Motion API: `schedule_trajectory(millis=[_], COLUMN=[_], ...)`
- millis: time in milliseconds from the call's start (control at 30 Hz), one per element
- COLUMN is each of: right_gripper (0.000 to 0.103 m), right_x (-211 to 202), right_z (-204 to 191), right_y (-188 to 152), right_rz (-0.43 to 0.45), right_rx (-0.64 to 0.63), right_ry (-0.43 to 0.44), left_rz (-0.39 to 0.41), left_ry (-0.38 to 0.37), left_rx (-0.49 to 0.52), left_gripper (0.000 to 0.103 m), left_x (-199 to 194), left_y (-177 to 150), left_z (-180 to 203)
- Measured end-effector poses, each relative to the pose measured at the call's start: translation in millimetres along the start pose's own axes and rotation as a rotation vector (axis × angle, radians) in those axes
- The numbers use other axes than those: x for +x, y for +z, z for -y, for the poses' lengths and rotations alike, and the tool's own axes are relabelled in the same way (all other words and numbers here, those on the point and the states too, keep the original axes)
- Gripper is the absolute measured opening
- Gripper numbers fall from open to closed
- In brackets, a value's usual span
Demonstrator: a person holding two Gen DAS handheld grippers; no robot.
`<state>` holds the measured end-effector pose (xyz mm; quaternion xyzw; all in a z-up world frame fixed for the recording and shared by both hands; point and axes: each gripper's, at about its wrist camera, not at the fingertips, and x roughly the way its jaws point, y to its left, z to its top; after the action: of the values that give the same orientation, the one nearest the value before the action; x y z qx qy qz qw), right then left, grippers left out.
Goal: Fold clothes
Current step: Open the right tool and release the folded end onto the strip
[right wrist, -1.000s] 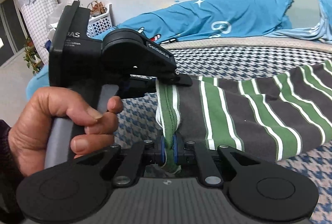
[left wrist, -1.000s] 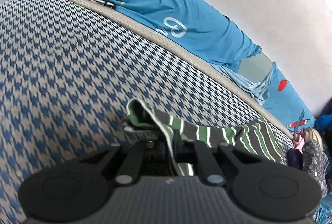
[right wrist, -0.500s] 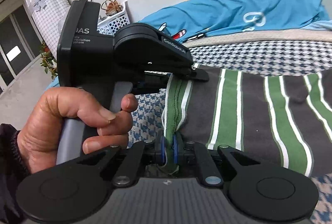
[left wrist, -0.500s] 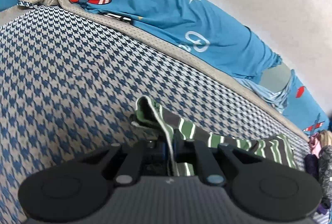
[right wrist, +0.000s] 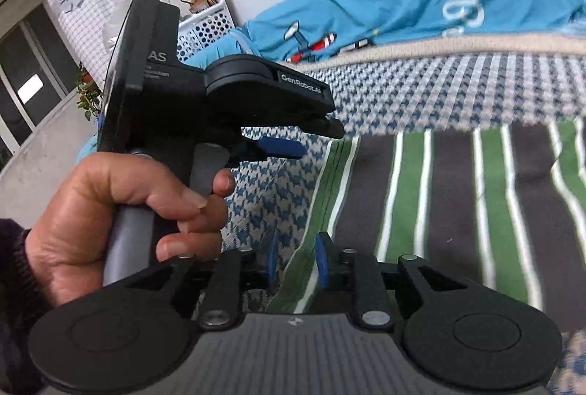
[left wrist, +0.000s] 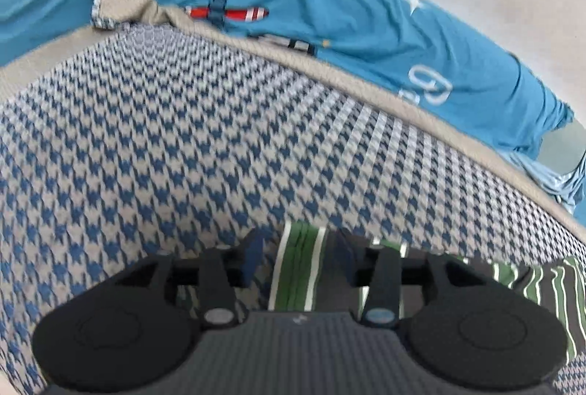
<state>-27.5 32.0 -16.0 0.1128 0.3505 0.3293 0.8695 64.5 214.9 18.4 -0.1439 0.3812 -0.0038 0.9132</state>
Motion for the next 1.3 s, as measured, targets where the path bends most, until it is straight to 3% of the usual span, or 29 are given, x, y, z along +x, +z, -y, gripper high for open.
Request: schedule_trajectory(millis=[167, 367, 700, 967, 1300], right_gripper=[0.026, 0.029, 0.033, 0.034, 0.040], right_x=[-21.9, -38.9, -87.2, -131.0, -180.0], right_z=[9.8, 32.0, 77.7, 123.0, 191.1], right_y=[-1.1, -1.8, -6.7, 2.5, 13.1], right_rz=[0.028, 0.033, 0.018, 0.011, 0.079], right_rx=[-0.023, 0.004, 0.067, 0.108, 0.129], right_ry=[-0.065, -0.153, -0.269, -0.389, -0.626], left_rz=[-0.009, -0.057, -0.099, -0.114, -0.118], left_ry=[-0.083, -0.116, -0.128, -0.143, -0.126], left_rx=[0.038, 0.114, 0.167, 0.176, 0.197], left_gripper=[0.051, 0.055, 0.070, 0.073, 0.074], left_x=[-4.4, 4.5, 10.7, 12.7, 18.8], left_y=[-7.5, -22.4, -37.7, -45.8, -50.6], left_z=[24.4, 56.5, 78.5, 91.2, 103.7])
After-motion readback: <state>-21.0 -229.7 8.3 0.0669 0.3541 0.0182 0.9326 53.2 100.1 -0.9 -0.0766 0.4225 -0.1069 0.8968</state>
